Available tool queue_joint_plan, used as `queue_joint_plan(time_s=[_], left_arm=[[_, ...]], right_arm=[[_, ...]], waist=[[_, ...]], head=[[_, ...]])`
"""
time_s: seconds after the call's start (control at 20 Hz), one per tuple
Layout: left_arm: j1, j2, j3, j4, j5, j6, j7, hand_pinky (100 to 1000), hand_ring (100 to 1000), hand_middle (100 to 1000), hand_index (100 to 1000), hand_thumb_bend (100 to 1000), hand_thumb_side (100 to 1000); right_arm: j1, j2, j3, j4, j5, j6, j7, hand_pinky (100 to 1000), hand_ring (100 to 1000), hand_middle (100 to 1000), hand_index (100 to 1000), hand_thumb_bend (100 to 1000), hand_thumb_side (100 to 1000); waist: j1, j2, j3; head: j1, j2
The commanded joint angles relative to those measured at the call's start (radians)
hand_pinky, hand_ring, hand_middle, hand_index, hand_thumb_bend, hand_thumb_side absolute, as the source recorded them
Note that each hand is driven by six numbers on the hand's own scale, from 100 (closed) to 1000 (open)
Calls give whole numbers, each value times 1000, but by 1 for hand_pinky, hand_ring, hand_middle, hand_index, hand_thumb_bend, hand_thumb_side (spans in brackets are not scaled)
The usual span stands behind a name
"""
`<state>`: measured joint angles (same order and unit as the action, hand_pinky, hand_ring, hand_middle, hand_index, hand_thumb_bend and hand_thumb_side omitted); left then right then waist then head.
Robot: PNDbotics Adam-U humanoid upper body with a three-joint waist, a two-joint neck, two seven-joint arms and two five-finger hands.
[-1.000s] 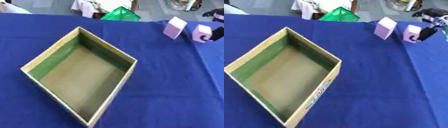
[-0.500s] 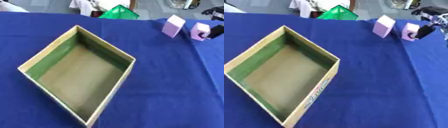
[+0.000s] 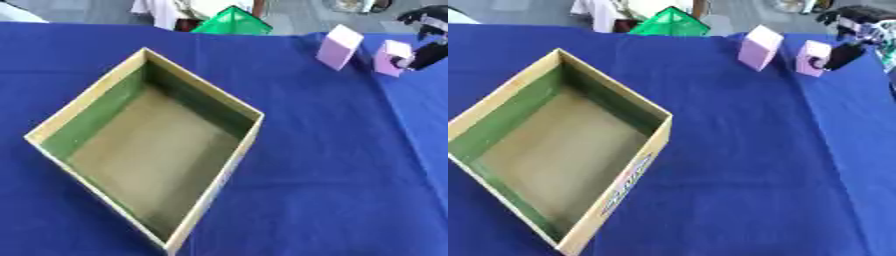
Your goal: Pick up objects on the table and place them in the box.
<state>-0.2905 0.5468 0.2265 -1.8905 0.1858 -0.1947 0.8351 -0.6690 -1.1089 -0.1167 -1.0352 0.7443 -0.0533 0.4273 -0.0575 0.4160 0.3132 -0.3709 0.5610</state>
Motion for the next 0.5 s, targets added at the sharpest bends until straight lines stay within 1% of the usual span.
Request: queue_joint_plan(time_s=[0.05, 0.2, 0.35, 0.5], left_arm=[[-20, 31, 12, -57, -14, -15, -2, 801, 613, 600, 879, 534, 972], [-57, 41, -2, -103, -35, -48, -16, 801, 631, 614, 883, 561, 944], [-130, 56, -30, -109, -40, -120, -49, 801, 650, 628, 886, 586, 921], [-192, 70, -52, -109, -20, -161, -76, 801, 664, 640, 888, 604, 904]], right_arm=[[-10, -52, -10, -14, -20, -6, -5, 791, 780, 912, 1000, 285, 276], [-11, -54, -11, -12, -28, -8, -9, 791, 797, 912, 1000, 279, 276], [-12, -54, -12, -8, -33, -8, -13, 792, 810, 913, 1000, 281, 278], [-12, -53, -10, -5, -33, -10, -16, 792, 816, 912, 1000, 279, 278]], waist=[[4, -29, 4], [4, -32, 4], [4, -36, 3], [7, -39, 5]], head=[[0, -12], [-2, -12], [-3, -7], [-5, -4]])
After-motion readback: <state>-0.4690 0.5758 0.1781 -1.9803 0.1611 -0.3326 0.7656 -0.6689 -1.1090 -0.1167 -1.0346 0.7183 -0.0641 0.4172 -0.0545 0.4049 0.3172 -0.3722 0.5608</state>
